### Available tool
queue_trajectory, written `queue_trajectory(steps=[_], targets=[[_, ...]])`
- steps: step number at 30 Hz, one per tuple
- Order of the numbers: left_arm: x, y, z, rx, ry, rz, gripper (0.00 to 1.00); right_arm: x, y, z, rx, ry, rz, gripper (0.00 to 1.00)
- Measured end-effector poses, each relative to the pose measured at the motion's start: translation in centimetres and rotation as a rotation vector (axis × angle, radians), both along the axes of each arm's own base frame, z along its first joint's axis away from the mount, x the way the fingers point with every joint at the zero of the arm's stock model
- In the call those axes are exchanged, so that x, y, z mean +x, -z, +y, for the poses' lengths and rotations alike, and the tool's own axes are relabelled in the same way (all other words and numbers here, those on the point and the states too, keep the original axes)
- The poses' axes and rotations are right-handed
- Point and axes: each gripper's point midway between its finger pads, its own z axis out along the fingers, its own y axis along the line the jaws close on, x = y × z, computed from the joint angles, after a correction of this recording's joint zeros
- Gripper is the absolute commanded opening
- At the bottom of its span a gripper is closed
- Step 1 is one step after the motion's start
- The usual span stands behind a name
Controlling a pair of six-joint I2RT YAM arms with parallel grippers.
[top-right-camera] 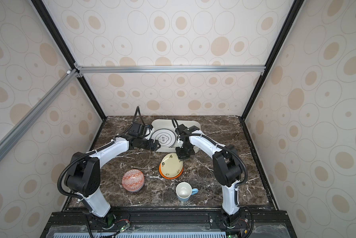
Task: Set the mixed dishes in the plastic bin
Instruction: 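Tilt the cream plate up on edge and lift it with the right gripper, then carry the cream plate into the white bin and lower it flat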
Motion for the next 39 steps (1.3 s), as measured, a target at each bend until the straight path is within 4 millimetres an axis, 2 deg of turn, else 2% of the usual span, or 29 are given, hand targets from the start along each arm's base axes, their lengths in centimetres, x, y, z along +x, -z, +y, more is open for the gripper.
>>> queue_trajectory(steps=[10, 22, 25, 31, 35, 39], targets=[[0.1, -2.1, 1.8, -0.004, -0.043, -0.046, 0.93, -0.5, -0.5, 1.3, 0.079, 0.001, 0.035, 0.0], [0.5, -2.9, 3.3, 0.005, -0.082, -0.065, 0.98, -0.4, -1.8, 2.1, 0.16, 0.007, 0.052, 0.0], [0.7, -3.2, 4.1, 0.011, -0.101, -0.072, 0.99, -0.2, -2.9, 2.6, 0.192, -0.001, 0.048, 0.0], [1.4, -4.2, 5.4, 0.015, -0.137, -0.081, 0.99, 1.3, -6.1, 4.0, 0.269, -0.014, -0.013, 0.0], [2.8, -6.9, 6.0, 0.011, -0.162, -0.135, 0.99, 2.8, -8.9, 4.8, 0.318, -0.018, -0.074, 0.0], [4.2, -10.0, 6.8, 0.002, -0.189, -0.206, 0.99, 5.5, -10.7, 5.5, 0.357, -0.009, -0.134, 0.0]])
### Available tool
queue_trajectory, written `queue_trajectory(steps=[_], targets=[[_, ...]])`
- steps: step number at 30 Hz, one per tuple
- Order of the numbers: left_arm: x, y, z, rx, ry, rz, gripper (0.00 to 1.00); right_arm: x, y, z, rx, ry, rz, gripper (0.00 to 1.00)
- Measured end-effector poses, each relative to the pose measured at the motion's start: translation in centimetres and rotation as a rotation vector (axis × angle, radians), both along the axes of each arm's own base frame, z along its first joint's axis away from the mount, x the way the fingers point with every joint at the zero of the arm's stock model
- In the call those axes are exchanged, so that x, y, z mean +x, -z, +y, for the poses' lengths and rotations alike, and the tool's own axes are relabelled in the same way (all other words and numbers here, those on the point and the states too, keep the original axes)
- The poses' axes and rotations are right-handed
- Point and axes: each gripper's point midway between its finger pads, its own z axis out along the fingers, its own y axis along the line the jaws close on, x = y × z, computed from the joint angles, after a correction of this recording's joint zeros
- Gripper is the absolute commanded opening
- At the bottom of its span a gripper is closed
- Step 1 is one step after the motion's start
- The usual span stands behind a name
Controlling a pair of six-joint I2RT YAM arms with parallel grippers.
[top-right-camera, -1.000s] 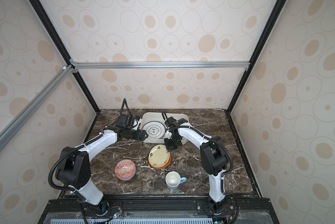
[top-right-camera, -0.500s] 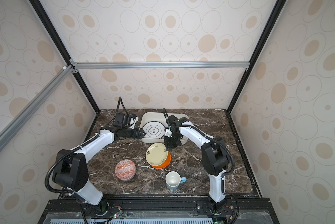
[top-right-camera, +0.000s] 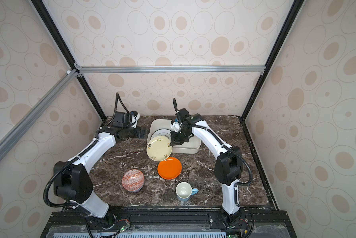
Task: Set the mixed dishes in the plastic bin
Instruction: 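Carry the cream plate into the white bin and lower it flat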
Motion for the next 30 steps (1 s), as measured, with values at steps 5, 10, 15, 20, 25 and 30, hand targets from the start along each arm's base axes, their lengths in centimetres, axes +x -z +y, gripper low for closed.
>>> queue_trajectory(steps=[5, 10, 15, 20, 25, 30], targets=[[0.6, -2.3, 1.2, -0.002, -0.032, -0.054, 0.99, 4.8, 0.6, 0.5, 0.022, 0.043, -0.031, 0.0], [1.0, -2.5, 2.0, 0.001, -0.052, -0.06, 0.99, 9.0, 2.7, 0.3, 0.029, 0.094, -0.032, 0.0], [1.6, -2.4, 2.3, 0.001, -0.062, -0.057, 0.99, 11.0, 5.3, -0.1, 0.027, 0.141, -0.004, 0.0], [2.9, -2.3, 2.2, -0.002, -0.063, -0.056, 0.99, 12.2, 7.2, -0.4, 0.025, 0.17, 0.013, 0.0], [4.3, -1.8, 2.0, -0.005, -0.058, -0.045, 0.99, 12.7, 9.1, -0.3, 0.017, 0.186, 0.036, 0.0], [5.0, -0.9, 1.7, -0.018, -0.047, -0.024, 0.99, 13.2, 10.3, -0.1, 0.021, 0.2, 0.042, 0.11]])
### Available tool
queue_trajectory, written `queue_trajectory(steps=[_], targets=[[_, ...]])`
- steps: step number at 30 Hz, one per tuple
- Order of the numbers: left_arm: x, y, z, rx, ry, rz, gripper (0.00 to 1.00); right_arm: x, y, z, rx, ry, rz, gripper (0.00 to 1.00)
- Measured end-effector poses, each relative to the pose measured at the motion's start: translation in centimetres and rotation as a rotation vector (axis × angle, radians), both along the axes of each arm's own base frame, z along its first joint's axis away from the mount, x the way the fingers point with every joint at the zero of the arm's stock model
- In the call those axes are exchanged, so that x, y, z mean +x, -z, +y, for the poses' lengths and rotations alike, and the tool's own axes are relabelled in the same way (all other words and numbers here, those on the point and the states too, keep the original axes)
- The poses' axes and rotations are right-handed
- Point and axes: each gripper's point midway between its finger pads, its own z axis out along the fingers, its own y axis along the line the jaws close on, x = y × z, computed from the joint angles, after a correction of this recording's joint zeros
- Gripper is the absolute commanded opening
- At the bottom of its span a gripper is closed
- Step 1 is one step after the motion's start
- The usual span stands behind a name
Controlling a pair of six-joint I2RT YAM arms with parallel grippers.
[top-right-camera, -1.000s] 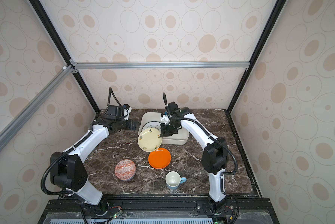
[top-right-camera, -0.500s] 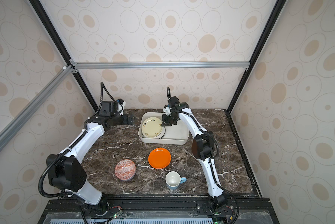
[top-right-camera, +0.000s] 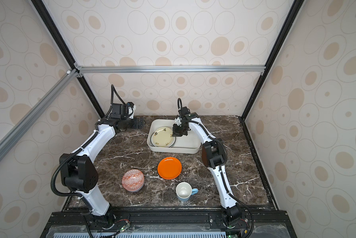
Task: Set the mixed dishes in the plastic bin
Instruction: 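Carry the cream plate into the white bin and lower it flat, then open the right gripper and move it back to the orange plate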
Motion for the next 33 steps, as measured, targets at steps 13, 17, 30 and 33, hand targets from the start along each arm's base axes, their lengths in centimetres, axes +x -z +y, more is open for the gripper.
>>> queue_trajectory(steps=[13, 17, 30, 33], targets=[[-0.5, 1.0, -0.3, -0.029, 0.0, 0.031, 0.99, -0.3, 1.4, -0.7, -0.056, -0.019, 0.007, 0.41], [-1.2, 1.1, -0.2, -0.049, -0.015, 0.041, 0.99, -1.5, 1.0, -1.7, -0.097, -0.038, 0.015, 0.38], [-6.2, 1.1, -3.5, -0.111, -0.02, 0.072, 0.99, -15.1, -5.9, -6.3, -0.165, -0.135, -0.009, 0.34], [-8.4, 1.3, -5.6, -0.116, 0.022, 0.081, 0.99, -17.9, -3.0, -7.0, -0.195, -0.155, 0.066, 0.34]])
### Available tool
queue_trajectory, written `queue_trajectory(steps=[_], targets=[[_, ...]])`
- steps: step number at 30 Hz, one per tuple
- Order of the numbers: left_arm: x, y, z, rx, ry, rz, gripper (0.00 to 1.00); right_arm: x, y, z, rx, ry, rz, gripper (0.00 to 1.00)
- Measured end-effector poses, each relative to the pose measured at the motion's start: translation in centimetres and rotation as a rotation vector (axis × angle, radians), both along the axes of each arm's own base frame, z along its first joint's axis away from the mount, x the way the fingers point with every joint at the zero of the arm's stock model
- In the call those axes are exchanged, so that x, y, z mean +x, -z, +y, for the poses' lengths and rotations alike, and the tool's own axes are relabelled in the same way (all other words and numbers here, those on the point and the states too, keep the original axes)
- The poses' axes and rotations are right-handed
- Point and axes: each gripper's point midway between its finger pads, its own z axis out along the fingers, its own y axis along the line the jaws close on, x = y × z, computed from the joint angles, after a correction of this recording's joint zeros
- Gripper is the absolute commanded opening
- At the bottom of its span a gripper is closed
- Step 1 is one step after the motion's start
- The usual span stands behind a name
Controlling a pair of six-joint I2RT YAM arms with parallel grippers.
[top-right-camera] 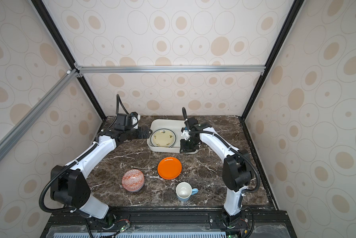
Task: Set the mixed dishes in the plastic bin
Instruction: 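Open the right gripper and move it back to the orange plate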
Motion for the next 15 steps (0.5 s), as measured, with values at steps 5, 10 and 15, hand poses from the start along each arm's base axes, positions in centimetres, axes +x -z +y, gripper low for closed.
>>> queue_trajectory(steps=[5, 10, 15], targets=[[-2.4, -0.2, -1.6, 0.001, 0.052, -0.008, 0.99, -2.9, 4.0, -0.7, -0.054, -0.015, 0.091, 0.36], [-3.5, -0.4, -0.8, 0.025, 0.047, -0.027, 0.99, -3.3, 5.7, 0.8, -0.074, -0.034, 0.09, 0.38], [-5.5, -0.8, 0.1, 0.018, 0.047, -0.043, 0.99, -3.3, 8.2, 1.2, -0.115, -0.026, 0.123, 0.38]])
